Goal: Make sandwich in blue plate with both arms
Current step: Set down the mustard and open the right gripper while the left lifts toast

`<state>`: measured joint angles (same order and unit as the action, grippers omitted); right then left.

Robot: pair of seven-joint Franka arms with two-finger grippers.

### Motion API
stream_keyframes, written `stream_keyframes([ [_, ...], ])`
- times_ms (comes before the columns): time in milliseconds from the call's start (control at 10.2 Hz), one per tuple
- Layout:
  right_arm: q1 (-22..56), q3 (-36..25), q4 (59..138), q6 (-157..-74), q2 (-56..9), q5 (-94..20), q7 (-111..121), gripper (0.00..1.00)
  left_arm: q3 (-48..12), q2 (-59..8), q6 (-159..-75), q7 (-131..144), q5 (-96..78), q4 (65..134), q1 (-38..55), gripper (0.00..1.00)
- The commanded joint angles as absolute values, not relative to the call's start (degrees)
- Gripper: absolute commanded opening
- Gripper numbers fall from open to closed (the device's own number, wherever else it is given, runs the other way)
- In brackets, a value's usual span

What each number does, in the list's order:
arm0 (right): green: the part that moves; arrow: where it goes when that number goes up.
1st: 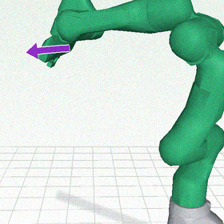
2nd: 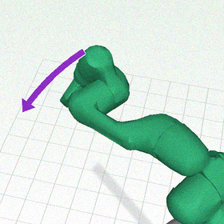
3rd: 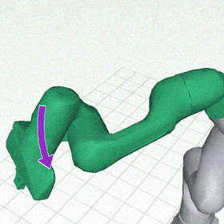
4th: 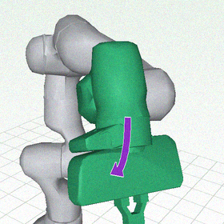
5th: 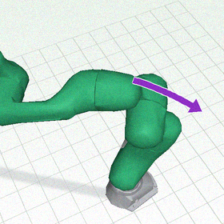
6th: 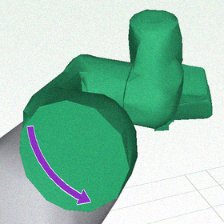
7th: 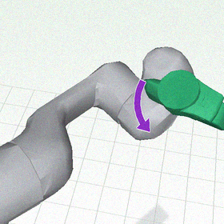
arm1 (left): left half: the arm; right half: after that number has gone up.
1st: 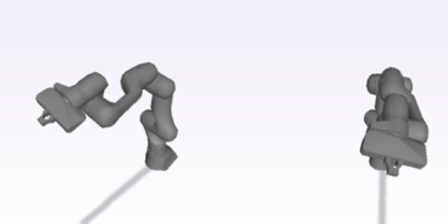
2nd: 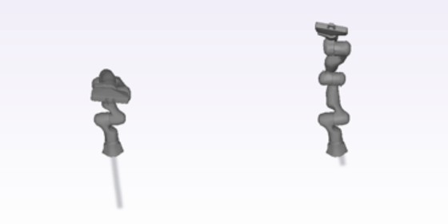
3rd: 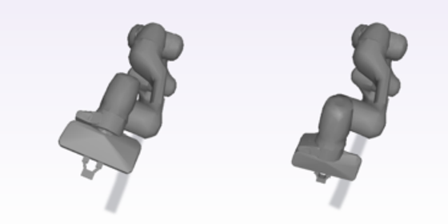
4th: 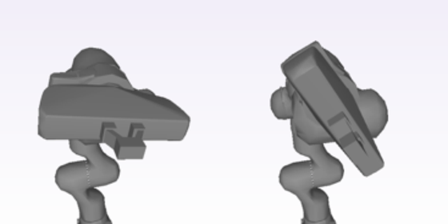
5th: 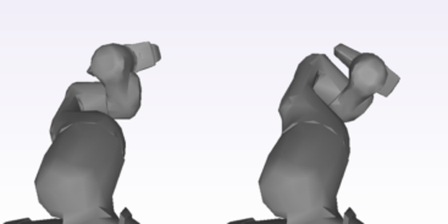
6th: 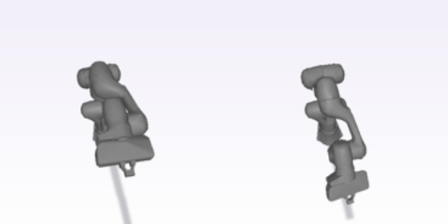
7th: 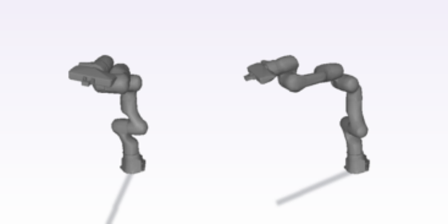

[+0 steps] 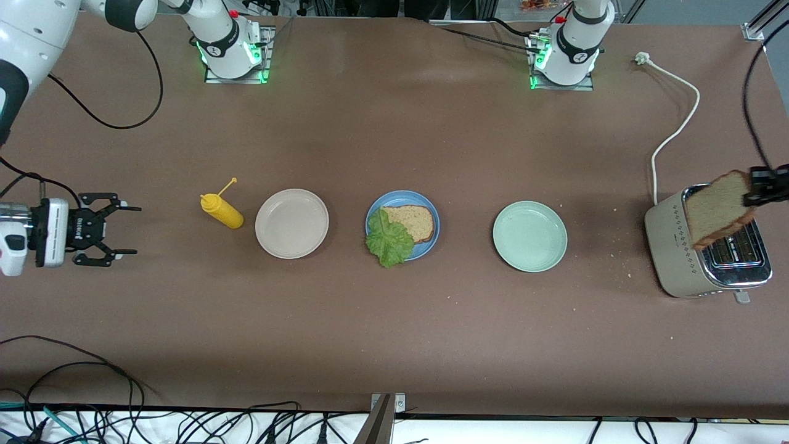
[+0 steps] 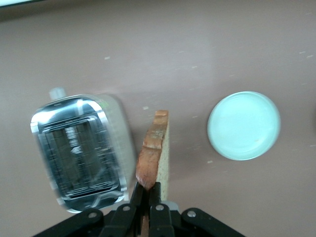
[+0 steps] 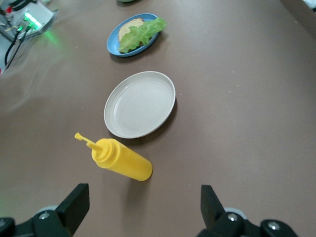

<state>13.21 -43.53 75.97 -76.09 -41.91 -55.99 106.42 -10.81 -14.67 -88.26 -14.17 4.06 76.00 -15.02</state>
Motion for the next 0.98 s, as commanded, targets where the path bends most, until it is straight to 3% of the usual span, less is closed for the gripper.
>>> stream_keyframes([
  [0,16.2,-43.9,73.7,-75.3,-37.6,-49.2,90.0,1.00,-10.6,-12.9,-88.3,-7.2,-1.8,80.3,-10.0,0.00],
  [196,19.1,-42.5,73.8,-77.2,-33.2,-41.0,76.1,1.00,-10.8,-13.3,-90.9,0.0,-13.2,84.2,-7.6,0.00],
  [491,17.5,-29.1,79.8,-85.5,-22.1,-22.7,54.3,1.00,-10.9,-16.2,-97.0,8.7,-22.9,87.6,-2.9,0.00],
  [687,10.5,-16.6,87.2,-90.6,-15.1,-12.3,37.5,1.00,-10.9,-20.7,-98.9,12.2,-33.3,87.5,0.5,0.00],
  [883,7.0,-10.8,91.7,-93.2,-10.0,-4.9,26.7,1.00,-10.9,-24.1,-106.9,14.2,-39.0,87.5,5.2,0.00],
])
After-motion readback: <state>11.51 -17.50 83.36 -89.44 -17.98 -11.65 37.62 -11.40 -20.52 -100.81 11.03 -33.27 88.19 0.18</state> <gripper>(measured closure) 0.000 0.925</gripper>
